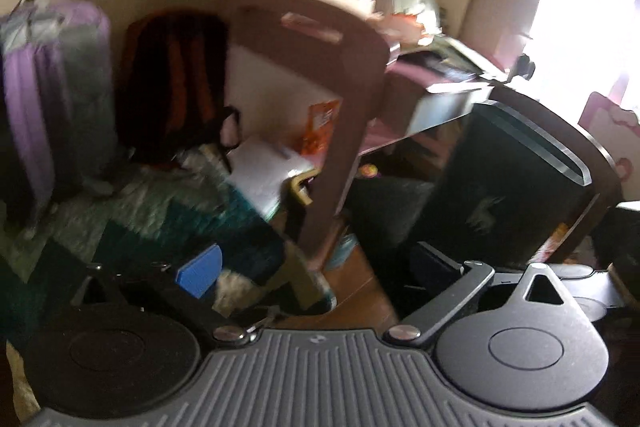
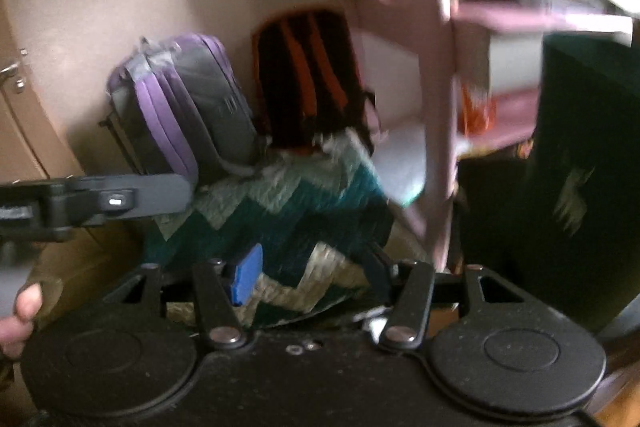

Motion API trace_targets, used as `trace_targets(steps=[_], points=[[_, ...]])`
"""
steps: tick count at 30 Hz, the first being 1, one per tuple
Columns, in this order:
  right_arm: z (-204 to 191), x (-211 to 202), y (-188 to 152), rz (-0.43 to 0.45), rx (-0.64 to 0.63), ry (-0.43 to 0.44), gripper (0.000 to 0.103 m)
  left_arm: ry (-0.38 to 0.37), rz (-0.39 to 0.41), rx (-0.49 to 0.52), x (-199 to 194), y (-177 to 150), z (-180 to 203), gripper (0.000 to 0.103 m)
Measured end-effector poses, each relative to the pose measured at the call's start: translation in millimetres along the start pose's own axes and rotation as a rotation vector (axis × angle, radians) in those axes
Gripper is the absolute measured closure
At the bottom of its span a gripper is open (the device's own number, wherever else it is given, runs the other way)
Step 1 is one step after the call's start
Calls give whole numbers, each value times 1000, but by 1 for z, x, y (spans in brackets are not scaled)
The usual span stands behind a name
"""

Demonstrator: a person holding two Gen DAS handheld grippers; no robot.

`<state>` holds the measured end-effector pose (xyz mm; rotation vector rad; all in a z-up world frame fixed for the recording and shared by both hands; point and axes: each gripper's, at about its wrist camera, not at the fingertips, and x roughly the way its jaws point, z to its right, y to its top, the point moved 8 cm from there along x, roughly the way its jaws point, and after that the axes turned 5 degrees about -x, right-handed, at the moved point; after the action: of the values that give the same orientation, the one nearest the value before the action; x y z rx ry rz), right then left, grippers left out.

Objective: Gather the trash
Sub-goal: 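Move both open tools back down to the remaining trash on the floor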

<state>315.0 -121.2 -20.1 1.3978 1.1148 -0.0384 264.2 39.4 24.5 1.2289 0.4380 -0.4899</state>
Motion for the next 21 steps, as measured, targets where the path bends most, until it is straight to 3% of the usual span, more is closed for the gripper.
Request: trace_targets(steps=[6, 11, 16, 21], points=[[1, 102, -74, -180, 173, -21, 47, 112, -72, -35, 55, -54, -76, 1], [3, 175, -141, -309, 189, -77, 48, 194, -192, -60, 112, -108, -132, 1], [-3, 233, -215, -505, 88, -110, 48, 223, -339, -72, 169, -164, -165, 1], [-18, 288, -282, -662, -120, -126, 48, 280, -487, -114, 226, -227, -193, 2]])
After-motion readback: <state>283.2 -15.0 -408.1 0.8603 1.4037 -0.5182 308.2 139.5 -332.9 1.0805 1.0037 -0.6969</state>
